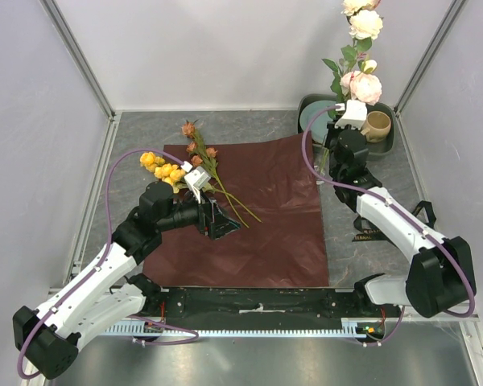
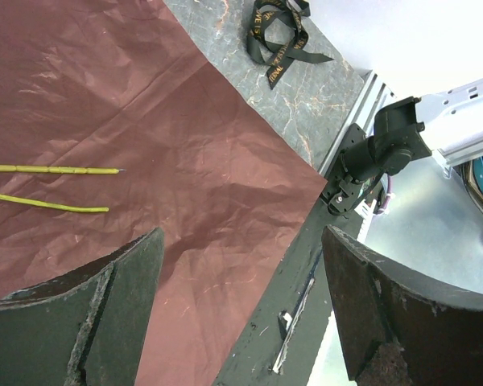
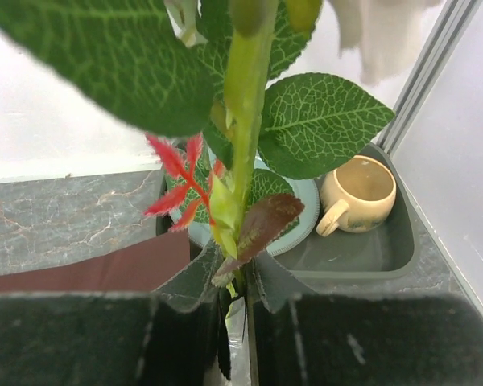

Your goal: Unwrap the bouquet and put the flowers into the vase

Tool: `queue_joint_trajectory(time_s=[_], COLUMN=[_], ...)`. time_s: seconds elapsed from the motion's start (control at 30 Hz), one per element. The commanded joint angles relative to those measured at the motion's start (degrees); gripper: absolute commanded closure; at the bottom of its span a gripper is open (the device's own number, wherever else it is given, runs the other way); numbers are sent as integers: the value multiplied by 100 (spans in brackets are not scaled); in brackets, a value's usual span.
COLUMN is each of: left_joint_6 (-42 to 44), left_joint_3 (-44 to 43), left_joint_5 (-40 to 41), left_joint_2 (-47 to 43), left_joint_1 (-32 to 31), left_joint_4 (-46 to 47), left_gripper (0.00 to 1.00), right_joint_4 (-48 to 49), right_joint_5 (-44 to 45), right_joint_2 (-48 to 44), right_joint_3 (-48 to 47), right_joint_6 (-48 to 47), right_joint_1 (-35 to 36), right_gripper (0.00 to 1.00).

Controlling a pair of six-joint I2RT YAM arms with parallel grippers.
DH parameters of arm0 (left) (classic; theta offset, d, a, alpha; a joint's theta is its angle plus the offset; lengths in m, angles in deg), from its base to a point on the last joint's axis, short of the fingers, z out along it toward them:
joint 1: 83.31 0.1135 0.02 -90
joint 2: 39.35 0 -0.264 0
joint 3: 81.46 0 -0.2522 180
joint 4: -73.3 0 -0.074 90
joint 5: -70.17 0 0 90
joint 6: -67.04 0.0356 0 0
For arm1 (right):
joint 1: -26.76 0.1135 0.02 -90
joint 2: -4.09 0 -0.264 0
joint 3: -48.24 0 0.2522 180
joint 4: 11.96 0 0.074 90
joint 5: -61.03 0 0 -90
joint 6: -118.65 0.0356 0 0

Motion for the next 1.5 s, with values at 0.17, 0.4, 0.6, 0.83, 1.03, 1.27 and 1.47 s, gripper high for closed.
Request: queue_joint_trajectory(time_s=[0.17,0.4,0.6,0.83,1.03,1.27,1.47], left_joint_6=[179,179,179,152,100,-777,-2294], left_joint_3=[-109,-101,-118,-100,-101,-241,-689], left_joint_5=[-5,4,-22,-5,22,732,2383], left_joint_2=[-60,-69,-25,-8,133,370,1142], left_joint_1=[-12,-12,-12,-12,-12,-12,101], left_joint_4=[90,90,90,117,169,-40,-690], left_gripper=[14,14,14,14,14,16,24], right_joint_4=[408,381,66,-1566,-3378,-4540,-4663], right_joint_5=[-44,-53,17,220,35,-1096,-2951], right_joint_2=[223,162,39,-242,-672,-1796,-2624], right_joint_3=[190,269,120,-442,-785,186,1208], right_joint_6=[106,106,334,975,1880,2646,2839], right_joint_1=[-14,-14,-14,-14,-14,-14,-14], right_gripper=[78,69,46,2,2,2,2])
